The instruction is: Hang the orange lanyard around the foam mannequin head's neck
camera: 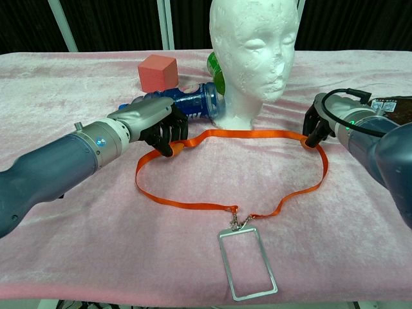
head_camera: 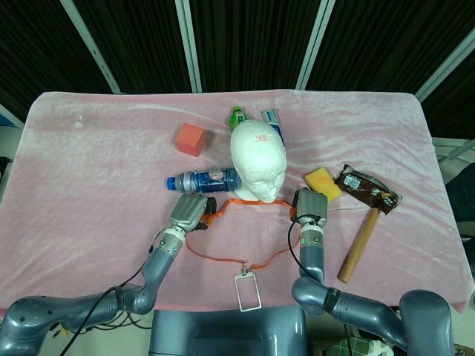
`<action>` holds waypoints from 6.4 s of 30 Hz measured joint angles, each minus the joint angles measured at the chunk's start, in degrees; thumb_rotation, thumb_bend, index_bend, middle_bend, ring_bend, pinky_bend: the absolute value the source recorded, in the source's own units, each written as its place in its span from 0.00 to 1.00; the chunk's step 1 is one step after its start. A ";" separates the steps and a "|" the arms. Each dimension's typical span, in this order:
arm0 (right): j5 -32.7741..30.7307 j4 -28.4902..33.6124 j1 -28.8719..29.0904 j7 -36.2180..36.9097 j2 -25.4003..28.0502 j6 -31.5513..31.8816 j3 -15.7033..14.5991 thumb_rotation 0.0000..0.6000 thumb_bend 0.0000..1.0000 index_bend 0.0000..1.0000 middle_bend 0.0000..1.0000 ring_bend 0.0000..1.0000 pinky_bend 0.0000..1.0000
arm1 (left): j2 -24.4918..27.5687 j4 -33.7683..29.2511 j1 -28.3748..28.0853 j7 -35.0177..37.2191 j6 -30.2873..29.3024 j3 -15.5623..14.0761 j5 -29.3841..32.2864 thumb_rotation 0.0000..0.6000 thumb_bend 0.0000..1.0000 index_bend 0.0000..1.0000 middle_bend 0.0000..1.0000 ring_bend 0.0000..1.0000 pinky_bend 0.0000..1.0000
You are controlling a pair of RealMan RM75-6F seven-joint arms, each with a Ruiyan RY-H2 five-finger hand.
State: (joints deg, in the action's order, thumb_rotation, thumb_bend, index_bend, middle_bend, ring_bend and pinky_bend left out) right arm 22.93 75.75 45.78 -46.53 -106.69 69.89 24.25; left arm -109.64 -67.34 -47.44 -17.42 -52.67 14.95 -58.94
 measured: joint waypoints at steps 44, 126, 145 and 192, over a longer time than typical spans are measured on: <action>0.43 2.59 -0.23 0.62 1.29 0.98 0.15 1.00 0.55 0.96 0.37 0.43 0.33 | 0.91 -1.34 0.40 -0.14 -0.67 0.02 -0.03 1.00 0.44 0.57 0.60 0.49 0.47; 18.86 45.60 -7.45 11.62 28.77 11.63 4.62 1.00 0.56 0.98 0.37 0.43 0.33 | 8.63 -15.25 2.16 9.31 -13.98 2.88 -18.51 1.00 0.42 0.59 0.61 0.50 0.47; 9.65 46.95 -2.01 9.98 33.09 10.63 11.20 1.00 0.56 0.99 0.37 0.43 0.33 | 10.26 -16.40 -0.44 4.15 -14.51 7.54 -15.55 1.00 0.46 0.65 0.66 0.54 0.50; -0.11 33.66 6.62 19.88 36.75 3.57 16.92 1.00 0.56 1.00 0.37 0.43 0.33 | 15.45 -16.50 -5.78 5.84 -14.73 15.04 -8.84 1.00 0.46 0.66 0.67 0.54 0.50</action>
State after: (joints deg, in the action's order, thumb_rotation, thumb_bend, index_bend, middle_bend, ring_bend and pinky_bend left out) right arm 22.82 109.41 52.40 -26.65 -69.95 73.46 41.17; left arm -94.19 -83.84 -53.22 -11.58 -67.40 29.99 -67.79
